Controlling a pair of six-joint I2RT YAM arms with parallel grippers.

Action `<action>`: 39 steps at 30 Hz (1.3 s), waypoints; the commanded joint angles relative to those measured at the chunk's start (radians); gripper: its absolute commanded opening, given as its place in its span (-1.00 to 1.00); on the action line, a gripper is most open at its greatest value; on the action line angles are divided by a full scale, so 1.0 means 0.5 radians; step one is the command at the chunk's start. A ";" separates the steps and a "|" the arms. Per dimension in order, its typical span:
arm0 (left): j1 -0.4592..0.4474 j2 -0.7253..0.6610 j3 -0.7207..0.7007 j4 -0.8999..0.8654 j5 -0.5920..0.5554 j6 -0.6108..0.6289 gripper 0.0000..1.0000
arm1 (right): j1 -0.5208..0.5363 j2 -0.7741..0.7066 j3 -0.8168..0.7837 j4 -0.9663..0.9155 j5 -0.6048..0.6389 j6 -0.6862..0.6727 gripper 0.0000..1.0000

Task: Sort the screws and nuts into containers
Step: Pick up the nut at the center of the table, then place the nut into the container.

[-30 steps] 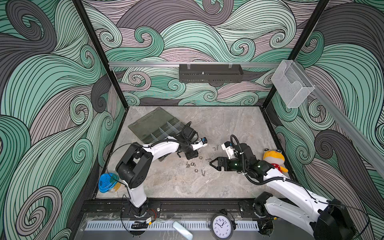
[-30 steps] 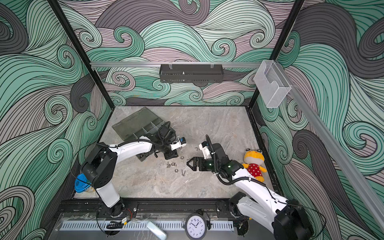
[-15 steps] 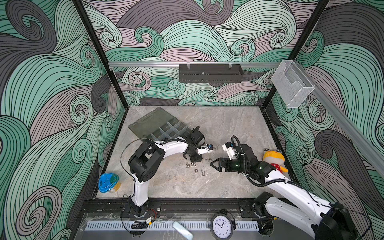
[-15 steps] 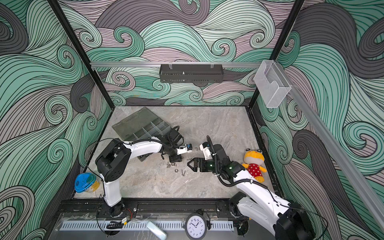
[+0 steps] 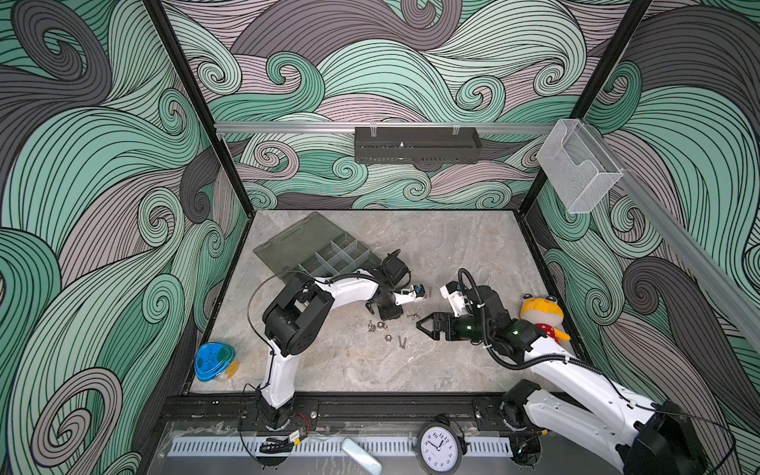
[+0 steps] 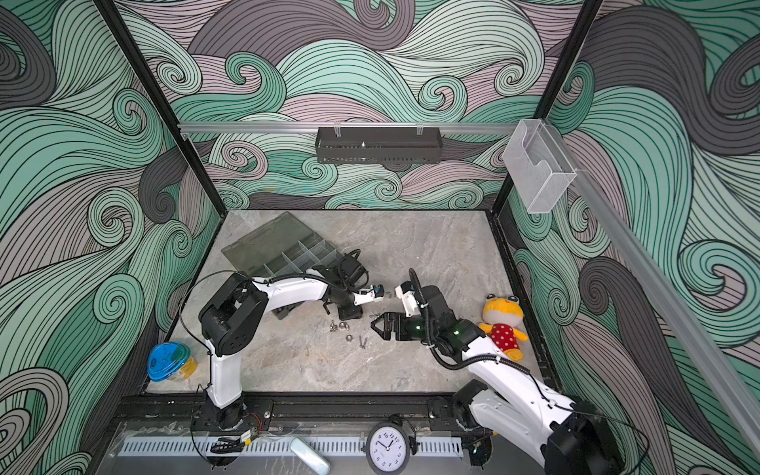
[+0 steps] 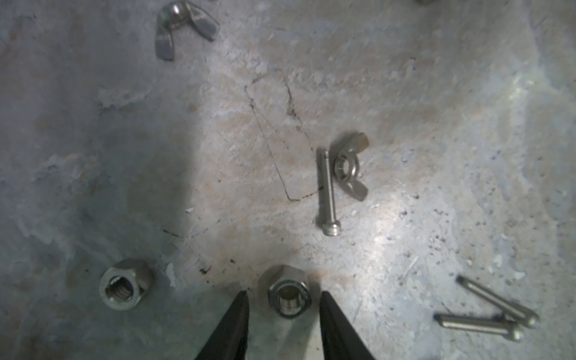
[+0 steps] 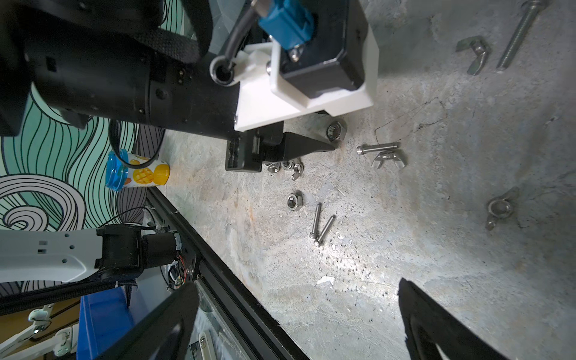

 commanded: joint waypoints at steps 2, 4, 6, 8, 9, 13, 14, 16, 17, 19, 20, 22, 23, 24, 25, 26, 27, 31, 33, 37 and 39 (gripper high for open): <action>-0.019 0.061 0.080 -0.071 -0.030 0.012 -0.17 | 0.007 -0.020 -0.024 -0.028 0.028 -0.004 0.99; -0.025 0.071 0.087 -0.090 -0.031 0.018 -0.19 | 0.008 -0.020 -0.026 -0.024 0.029 -0.004 0.99; -0.030 0.068 0.085 -0.092 -0.052 0.021 -0.27 | 0.006 -0.012 -0.030 -0.012 0.029 0.002 0.99; -0.031 0.060 0.084 -0.091 -0.078 0.008 -0.37 | 0.009 0.000 -0.035 0.005 0.030 0.003 0.99; -0.031 0.053 0.084 -0.091 -0.094 0.006 -0.41 | 0.008 0.010 -0.035 0.015 0.025 0.003 0.99; -0.026 -0.015 0.045 -0.054 -0.195 -0.006 -0.46 | 0.008 0.061 -0.029 0.064 0.013 0.006 0.99; -0.023 -0.047 0.033 -0.037 -0.216 -0.006 -0.47 | 0.006 0.074 -0.026 0.075 0.010 0.006 0.99; -0.001 -0.122 0.001 0.004 -0.257 -0.028 -0.49 | 0.006 0.097 -0.015 0.094 0.008 0.005 0.99; 0.024 -0.162 -0.017 0.030 -0.266 -0.043 -0.49 | 0.006 0.113 -0.006 0.098 0.007 0.001 0.99; 0.091 -0.241 -0.033 0.055 -0.245 -0.086 -0.51 | 0.006 0.137 0.012 0.114 -0.006 -0.005 0.99; 0.137 -0.281 -0.036 0.064 -0.227 -0.110 -0.52 | 0.006 0.152 0.021 0.119 -0.013 -0.009 0.99; 0.236 -0.356 -0.057 0.096 -0.190 -0.156 -0.53 | 0.006 0.175 0.037 0.129 -0.019 -0.016 0.99; 0.300 -0.387 -0.064 0.115 -0.171 -0.193 -0.53 | 0.006 0.189 0.049 0.134 -0.024 -0.024 0.99; 0.370 -0.411 -0.065 0.127 -0.146 -0.230 -0.54 | 0.004 0.207 0.060 0.135 -0.027 -0.031 0.99; 0.435 -0.426 -0.063 0.135 -0.130 -0.261 -0.55 | 0.006 0.221 0.071 0.139 -0.036 -0.034 0.99; 0.505 -0.429 -0.053 0.136 -0.125 -0.293 -0.55 | 0.005 0.240 0.087 0.139 -0.041 -0.042 0.99; 0.569 -0.422 -0.039 0.132 -0.142 -0.322 -0.55 | 0.004 0.253 0.096 0.138 -0.049 -0.044 0.99; 0.753 -0.322 0.091 0.039 -0.279 -0.414 -0.55 | 0.005 0.283 0.124 0.147 -0.063 -0.049 0.99; 0.825 -0.250 0.172 -0.014 -0.347 -0.462 -0.56 | 0.006 0.288 0.127 0.148 -0.061 -0.050 0.99; 0.924 -0.158 0.248 -0.039 -0.422 -0.548 -0.57 | 0.004 0.284 0.119 0.136 -0.055 -0.051 0.99; 0.961 -0.122 0.266 -0.043 -0.436 -0.568 -0.56 | 0.003 0.281 0.109 0.136 -0.053 -0.049 0.99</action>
